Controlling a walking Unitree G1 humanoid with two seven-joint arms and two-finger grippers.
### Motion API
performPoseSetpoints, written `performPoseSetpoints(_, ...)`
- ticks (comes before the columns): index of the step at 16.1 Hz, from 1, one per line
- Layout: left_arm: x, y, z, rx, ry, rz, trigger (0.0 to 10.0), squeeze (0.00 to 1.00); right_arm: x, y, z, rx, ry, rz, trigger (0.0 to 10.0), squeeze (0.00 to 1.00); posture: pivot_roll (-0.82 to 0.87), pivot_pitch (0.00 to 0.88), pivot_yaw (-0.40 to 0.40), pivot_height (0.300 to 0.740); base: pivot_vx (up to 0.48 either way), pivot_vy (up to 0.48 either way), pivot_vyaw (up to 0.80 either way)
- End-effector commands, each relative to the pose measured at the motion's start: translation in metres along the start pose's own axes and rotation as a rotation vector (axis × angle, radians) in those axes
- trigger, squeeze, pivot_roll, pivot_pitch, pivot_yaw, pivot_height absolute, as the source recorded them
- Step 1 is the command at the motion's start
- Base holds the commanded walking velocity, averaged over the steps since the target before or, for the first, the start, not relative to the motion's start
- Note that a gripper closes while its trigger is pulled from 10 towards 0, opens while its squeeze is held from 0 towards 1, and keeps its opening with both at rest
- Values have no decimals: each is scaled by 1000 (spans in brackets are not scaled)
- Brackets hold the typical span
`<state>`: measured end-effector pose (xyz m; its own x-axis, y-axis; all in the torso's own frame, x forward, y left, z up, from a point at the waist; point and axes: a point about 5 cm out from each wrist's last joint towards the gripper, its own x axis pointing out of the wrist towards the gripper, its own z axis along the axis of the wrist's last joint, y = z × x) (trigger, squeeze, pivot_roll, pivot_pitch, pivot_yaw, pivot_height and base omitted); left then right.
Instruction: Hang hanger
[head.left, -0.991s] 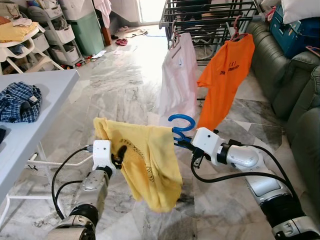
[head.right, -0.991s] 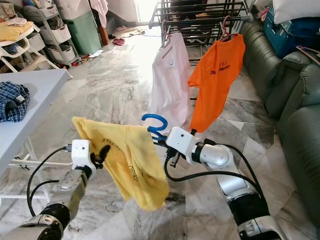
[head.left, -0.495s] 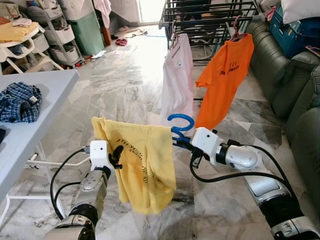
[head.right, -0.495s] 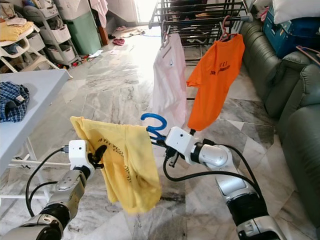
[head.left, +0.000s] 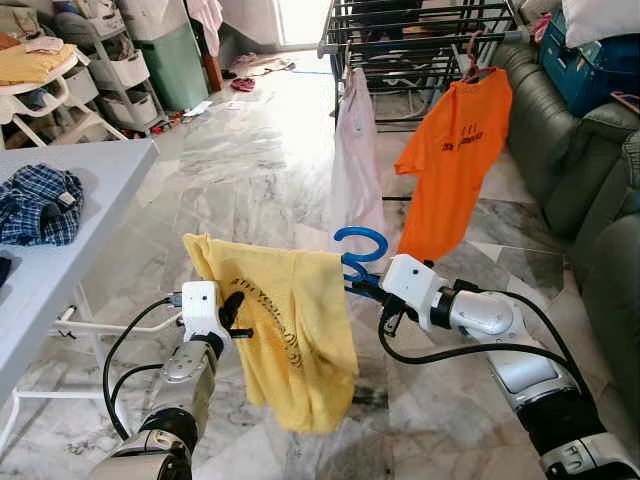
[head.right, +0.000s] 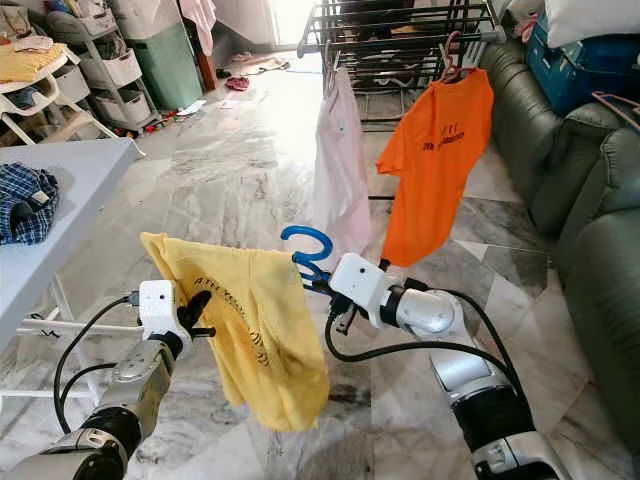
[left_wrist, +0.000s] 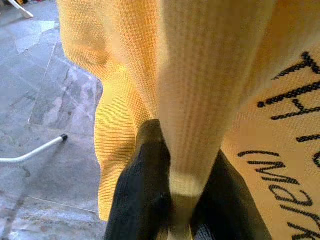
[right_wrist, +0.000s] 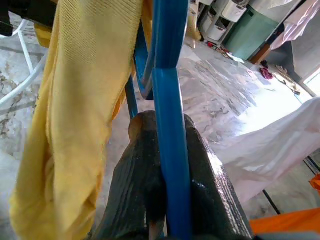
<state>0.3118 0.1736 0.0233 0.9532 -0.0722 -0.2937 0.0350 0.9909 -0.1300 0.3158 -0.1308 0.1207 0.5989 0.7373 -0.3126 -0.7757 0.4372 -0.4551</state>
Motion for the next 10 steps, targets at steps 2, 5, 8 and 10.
performPoseSetpoints(2, 2, 9, 7, -11, -3, 32, 0, 0, 3, -2, 17, -17, -80, -7, 0, 0, -219, 8, 146, 740, 0, 0, 0)
performPoseSetpoints(5, 4, 9, 10, -13, -5, 39, 0, 0, 2, -3, 17, -19, -77, -12, 0, 0, -229, 8, 149, 740, 0, 0, 0)
performPoseSetpoints(8, 4, 9, 9, -16, -1, 35, 0, 0, 1, -4, 15, -21, -70, -18, 0, 0, -235, 6, 150, 740, 0, 0, 0)
performPoseSetpoints(10, 4, 10, 12, -21, -20, 43, 0, 0, 0, -4, 14, -20, -66, -20, 0, 0, -236, 3, 151, 740, 0, 0, 0)
